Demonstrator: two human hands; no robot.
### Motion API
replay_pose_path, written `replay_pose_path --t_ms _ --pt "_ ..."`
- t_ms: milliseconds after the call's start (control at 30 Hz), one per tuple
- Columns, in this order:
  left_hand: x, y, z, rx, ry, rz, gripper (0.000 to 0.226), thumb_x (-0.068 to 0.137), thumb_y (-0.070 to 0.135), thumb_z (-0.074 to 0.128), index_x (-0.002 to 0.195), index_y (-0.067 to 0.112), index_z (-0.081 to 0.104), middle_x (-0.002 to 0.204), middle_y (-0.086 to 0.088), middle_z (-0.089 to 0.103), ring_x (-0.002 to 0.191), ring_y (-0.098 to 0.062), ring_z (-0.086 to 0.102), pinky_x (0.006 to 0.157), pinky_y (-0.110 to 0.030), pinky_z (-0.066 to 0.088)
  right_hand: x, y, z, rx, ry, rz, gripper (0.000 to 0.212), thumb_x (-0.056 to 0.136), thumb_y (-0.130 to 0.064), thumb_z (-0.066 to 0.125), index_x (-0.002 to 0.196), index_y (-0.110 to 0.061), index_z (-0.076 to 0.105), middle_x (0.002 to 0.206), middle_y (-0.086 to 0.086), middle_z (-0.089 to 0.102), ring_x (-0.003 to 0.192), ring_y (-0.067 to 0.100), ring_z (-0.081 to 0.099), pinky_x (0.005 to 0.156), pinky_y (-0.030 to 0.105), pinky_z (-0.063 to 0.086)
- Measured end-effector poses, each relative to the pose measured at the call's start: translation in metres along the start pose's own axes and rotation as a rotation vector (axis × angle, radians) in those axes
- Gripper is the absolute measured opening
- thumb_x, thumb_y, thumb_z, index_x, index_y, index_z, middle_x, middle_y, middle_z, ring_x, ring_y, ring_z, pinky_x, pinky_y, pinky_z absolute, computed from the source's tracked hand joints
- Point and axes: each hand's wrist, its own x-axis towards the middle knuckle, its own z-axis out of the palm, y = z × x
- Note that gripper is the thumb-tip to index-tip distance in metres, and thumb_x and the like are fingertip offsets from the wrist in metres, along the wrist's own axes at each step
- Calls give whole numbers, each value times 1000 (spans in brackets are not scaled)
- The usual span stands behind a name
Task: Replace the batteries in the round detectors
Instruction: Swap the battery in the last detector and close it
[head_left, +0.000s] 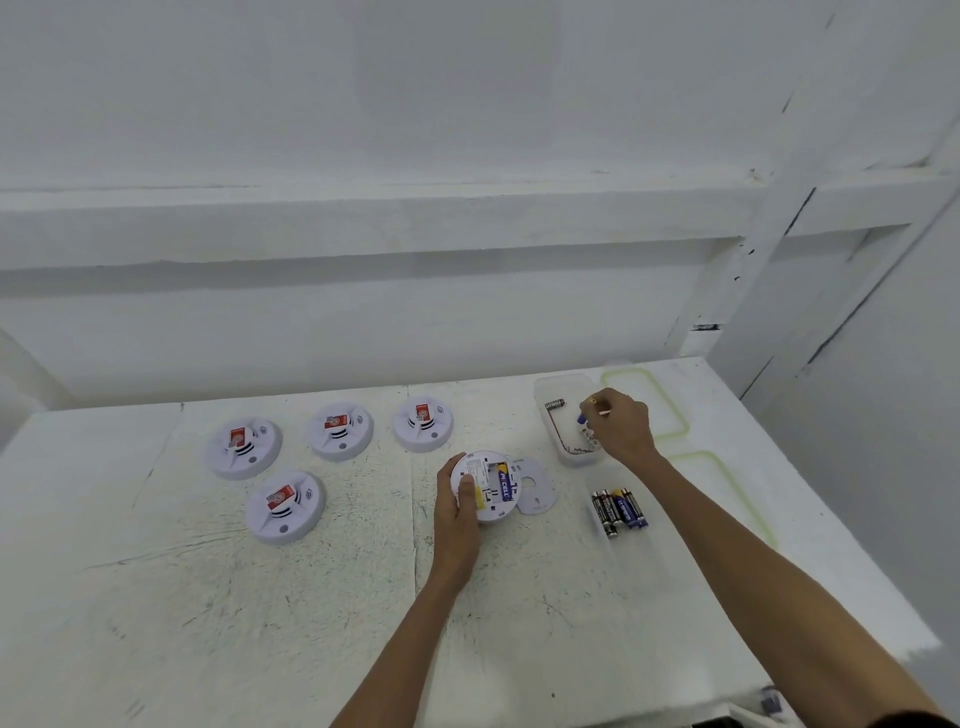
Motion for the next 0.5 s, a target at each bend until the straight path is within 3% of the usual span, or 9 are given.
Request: replay_pose_path --t_ms 67,100,200,233,333,500 --pt "-1 1 0 -2 4 -7 33 112 30 41 144 33 50 137 3 63 124 -16 63 99 -43 59 0 5 0 17 24 26 17 98 -23 56 96 -11 68 83 2 75 78 22 71 81 36 57" --pt "-1 1 0 -3 4 -12 33 112 30 41 143 33 50 137 3 63 124 -17 63 99 -43 59 0 7 0 30 25 35 17 99 -21 55 101 -9 67 85 5 74 76 22 71 81 35 58" --pt "-1 2 0 -21 0 -20 32 112 29 42 143 34 49 137 1 63 123 -18 64 96 -42 60 -3 4 -4 101 15 70 20 102 -15 49 117 -6 61 92 13 73 65 15 70 62 12 54" --pt "-1 3 0 -28 0 -22 32 112 29 42 143 34 49 137 1 63 123 -18 64 95 -40 60 -4 4 -4 121 20 76 21 102 -14 49 120 -7 58 93 14 73 63 13 70 60 13 54" --pt "-2 5 0 -53 3 -22 31 112 27 42 142 35 49 137 2 62 124 -17 63 92 -34 60 -5 3 -4 174 28 90 21 102 -13 49 122 -7 53 93 15 72 62 16 70 67 33 61" --pt "-3 5 -1 -80 1 -71 31 111 27 45 139 39 51 136 4 63 122 -15 64 94 -40 61 -7 2 -4 255 57 103 15 102 -11 50 116 -9 47 95 17 72 70 26 73 68 41 61"
